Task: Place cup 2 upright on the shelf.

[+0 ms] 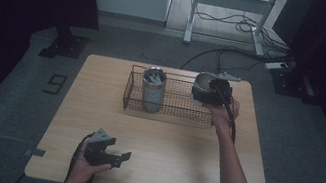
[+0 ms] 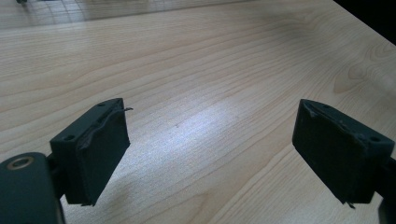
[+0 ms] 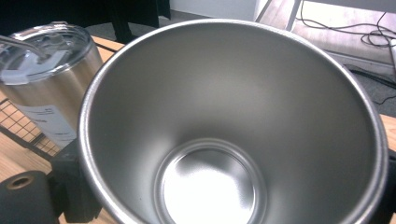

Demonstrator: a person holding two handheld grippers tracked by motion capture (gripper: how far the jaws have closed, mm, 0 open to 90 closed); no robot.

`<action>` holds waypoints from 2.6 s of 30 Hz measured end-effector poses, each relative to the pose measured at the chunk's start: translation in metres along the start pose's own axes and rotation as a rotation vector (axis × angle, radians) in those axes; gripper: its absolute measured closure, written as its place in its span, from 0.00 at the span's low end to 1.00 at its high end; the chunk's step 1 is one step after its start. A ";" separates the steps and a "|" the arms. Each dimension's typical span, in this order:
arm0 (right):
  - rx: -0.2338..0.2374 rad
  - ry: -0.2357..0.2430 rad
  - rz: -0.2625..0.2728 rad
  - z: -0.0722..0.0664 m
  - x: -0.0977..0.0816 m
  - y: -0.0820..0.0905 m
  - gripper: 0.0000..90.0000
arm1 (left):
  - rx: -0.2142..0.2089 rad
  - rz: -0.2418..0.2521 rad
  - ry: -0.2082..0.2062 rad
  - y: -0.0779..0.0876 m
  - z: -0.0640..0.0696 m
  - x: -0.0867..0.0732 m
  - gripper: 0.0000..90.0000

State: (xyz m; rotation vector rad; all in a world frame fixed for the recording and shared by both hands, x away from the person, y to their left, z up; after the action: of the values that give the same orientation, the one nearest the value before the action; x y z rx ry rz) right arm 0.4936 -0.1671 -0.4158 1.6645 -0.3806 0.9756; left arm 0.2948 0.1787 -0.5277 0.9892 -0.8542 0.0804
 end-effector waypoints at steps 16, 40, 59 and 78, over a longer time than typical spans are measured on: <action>0.008 -0.026 -0.029 0.004 -0.003 -0.026 0.09 | -0.014 -0.003 0.003 0.000 0.000 0.000 0.12; 0.015 -0.042 -0.072 0.007 -0.010 -0.049 0.09 | 0.009 -0.022 -0.004 -0.004 -0.002 -0.002 0.12; 0.016 -0.050 -0.108 0.008 -0.016 -0.065 0.09 | 0.007 -0.028 -0.003 -0.005 -0.003 -0.003 0.12; 0.004 -0.062 -0.118 0.014 -0.016 -0.074 0.09 | 0.007 -0.036 -0.002 -0.007 -0.003 -0.003 0.12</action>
State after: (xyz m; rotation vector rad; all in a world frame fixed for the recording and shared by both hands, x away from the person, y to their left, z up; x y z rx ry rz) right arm 0.5400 -0.1586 -0.4768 1.7039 -0.3174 0.8395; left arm 0.2972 0.1778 -0.5354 1.0108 -0.8384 0.0511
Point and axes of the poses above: each handheld gripper's, and its own axes: y roughly backward along the jaws, x roughly out of its top, z roughly to its right, the point moved 2 cm from there along -y, roughly forward along the jaws, and after that the axes turned 9 degrees about -z, right-handed, at the moved point
